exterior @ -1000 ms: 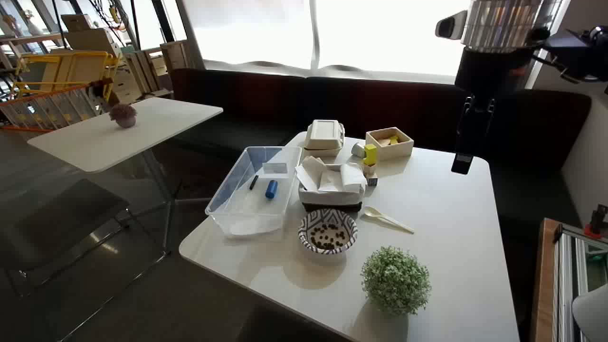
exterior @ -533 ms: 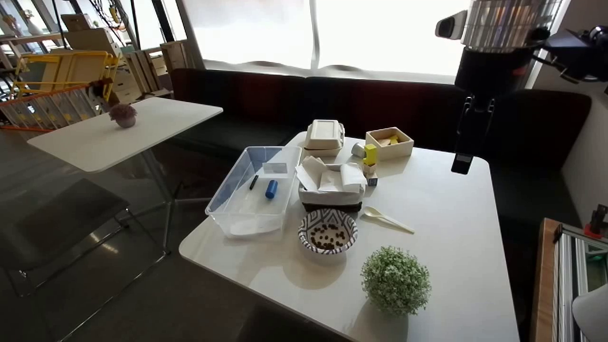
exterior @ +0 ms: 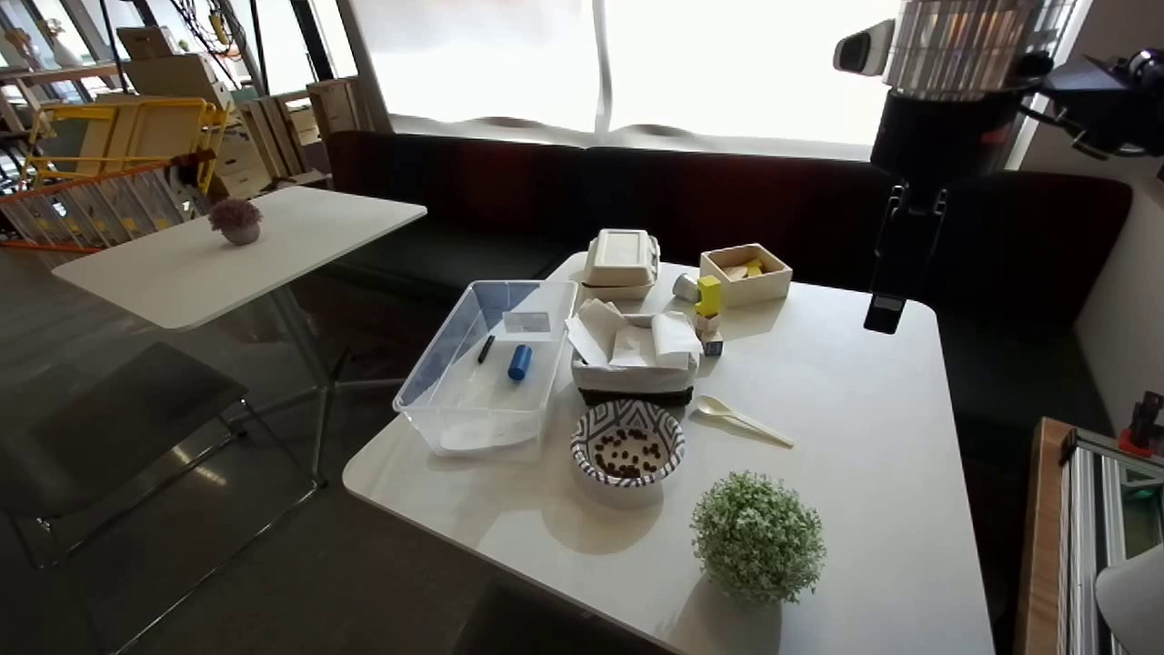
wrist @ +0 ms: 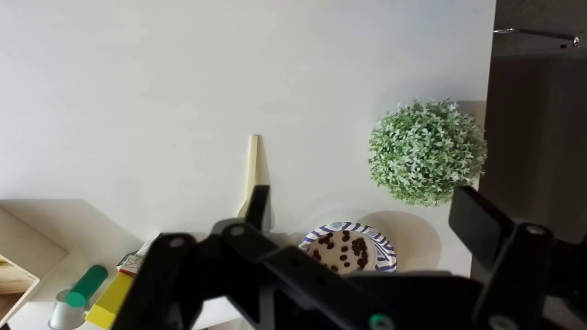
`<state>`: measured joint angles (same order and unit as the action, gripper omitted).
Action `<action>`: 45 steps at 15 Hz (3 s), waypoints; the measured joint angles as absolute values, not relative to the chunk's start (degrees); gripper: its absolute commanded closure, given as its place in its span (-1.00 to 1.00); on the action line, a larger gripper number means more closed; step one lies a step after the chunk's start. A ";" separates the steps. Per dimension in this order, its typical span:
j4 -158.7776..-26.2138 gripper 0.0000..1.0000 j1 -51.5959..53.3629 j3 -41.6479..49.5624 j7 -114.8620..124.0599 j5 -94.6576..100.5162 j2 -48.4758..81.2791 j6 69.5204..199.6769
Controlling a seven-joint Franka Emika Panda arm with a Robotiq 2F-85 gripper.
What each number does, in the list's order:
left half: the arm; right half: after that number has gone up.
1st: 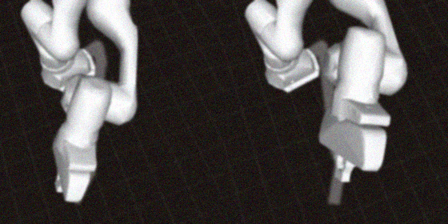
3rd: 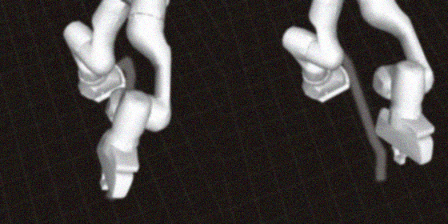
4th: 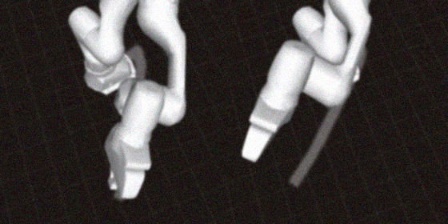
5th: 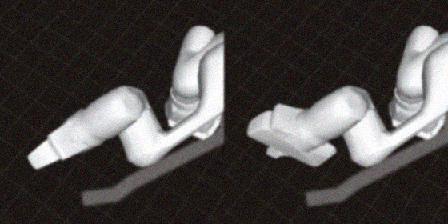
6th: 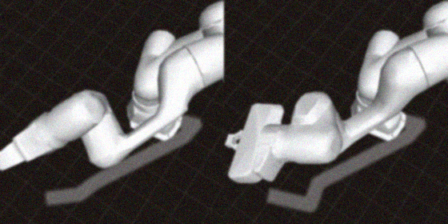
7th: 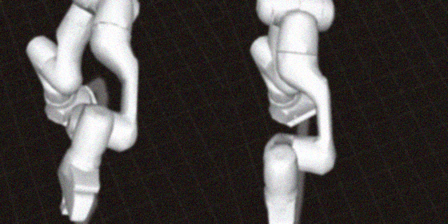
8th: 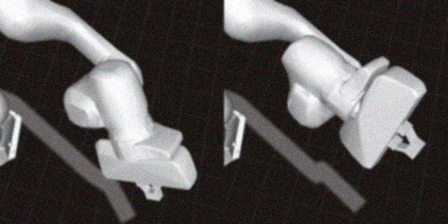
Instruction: Use the paper towel to wipe the spoon
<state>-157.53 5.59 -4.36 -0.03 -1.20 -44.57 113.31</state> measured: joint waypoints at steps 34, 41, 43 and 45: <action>-128.31 -1.00 -2.67 -3.06 46.42 5.41 5.82 131.54; -121.03 -1.00 -0.75 0.61 47.05 5.53 14.66 131.54; -119.74 -0.81 -0.08 1.28 47.07 5.53 16.44 131.54; -118.77 -0.41 0.71 1.88 47.13 5.53 17.92 131.52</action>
